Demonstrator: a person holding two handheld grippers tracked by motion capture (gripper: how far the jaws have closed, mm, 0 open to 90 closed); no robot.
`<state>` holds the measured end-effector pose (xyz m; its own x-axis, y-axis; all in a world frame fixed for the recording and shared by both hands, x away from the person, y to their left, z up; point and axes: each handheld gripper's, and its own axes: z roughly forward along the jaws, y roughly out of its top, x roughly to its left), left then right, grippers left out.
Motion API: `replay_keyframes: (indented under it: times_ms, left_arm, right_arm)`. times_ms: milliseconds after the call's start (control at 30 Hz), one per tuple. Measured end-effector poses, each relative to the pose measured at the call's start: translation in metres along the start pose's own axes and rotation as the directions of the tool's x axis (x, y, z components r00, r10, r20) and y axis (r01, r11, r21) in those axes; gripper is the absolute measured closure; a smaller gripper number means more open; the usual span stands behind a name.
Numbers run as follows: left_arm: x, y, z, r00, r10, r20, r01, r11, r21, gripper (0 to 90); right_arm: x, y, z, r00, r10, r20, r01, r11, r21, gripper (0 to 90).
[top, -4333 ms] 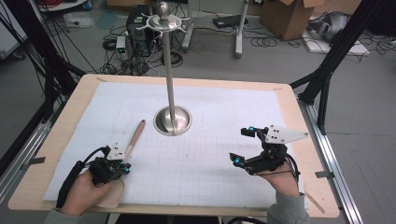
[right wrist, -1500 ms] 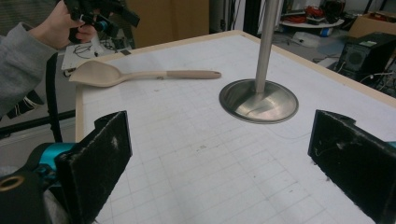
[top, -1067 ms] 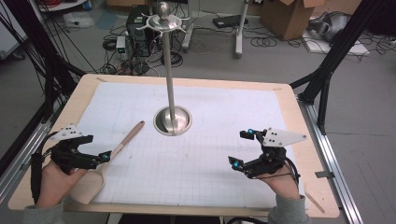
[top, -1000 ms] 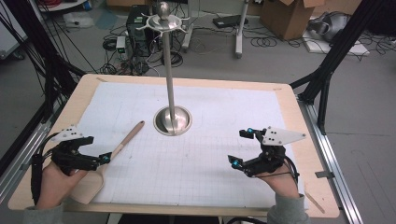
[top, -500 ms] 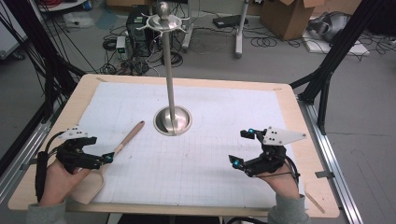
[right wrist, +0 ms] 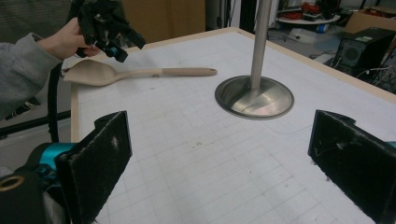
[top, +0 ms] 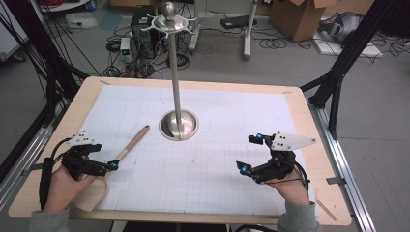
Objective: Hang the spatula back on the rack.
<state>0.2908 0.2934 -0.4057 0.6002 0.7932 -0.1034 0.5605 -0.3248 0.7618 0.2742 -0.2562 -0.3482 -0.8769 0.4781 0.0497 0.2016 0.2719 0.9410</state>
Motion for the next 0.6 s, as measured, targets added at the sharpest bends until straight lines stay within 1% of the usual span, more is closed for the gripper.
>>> replay_keyframes:
  times_ms: [67,133,300,433,500,533,567,600]
  left_arm:
    - [0.001,-0.002,0.002,1.0000,-0.006,0.000,0.006,1.0000,0.007,1.7]
    - [0.003,-0.003,0.004,1.0000,-0.007,-0.002,0.007,0.9998,0.019,1.7]
    - [0.005,-0.007,0.011,0.9997,-0.025,-0.007,0.025,0.9982,0.055,2.3]
    - [0.006,-0.007,0.016,0.9996,-0.024,-0.013,0.025,0.9963,0.082,2.5]
    - [0.005,-0.007,0.017,0.9996,-0.016,-0.022,0.018,0.9961,0.087,7.3]
    - [0.004,-0.006,0.017,0.9997,-0.008,-0.025,0.010,0.9957,0.092,7.3]
    - [0.003,-0.006,0.018,0.9996,-0.005,-0.028,0.008,0.9956,0.093,11.4]
    - [0.003,-0.006,0.018,0.9997,-0.004,-0.025,0.007,0.9956,0.093,13.0]
  right_arm:
    - [0.001,0.000,0.000,1.0000,0.001,0.001,-0.001,1.0000,0.001,5.3]
    - [0.001,0.000,-0.002,1.0000,-0.005,-0.002,0.005,0.9999,-0.010,5.3]
    - [0.001,0.000,-0.004,1.0000,-0.006,-0.001,0.006,0.9998,-0.021,5.3]
    - [0.001,0.000,-0.004,1.0000,-0.005,-0.003,0.005,0.9999,-0.014,5.3]
    - [0.002,0.000,-0.003,1.0000,-0.005,-0.002,0.005,0.9999,-0.011,5.3]
    - [0.002,0.000,-0.003,1.0000,-0.005,-0.002,0.005,0.9999,-0.011,5.3]
    - [0.002,0.000,-0.004,1.0000,-0.007,-0.002,0.007,0.9999,-0.012,5.3]
    - [0.003,0.000,-0.004,1.0000,-0.006,-0.004,0.006,0.9999,-0.014,5.3]
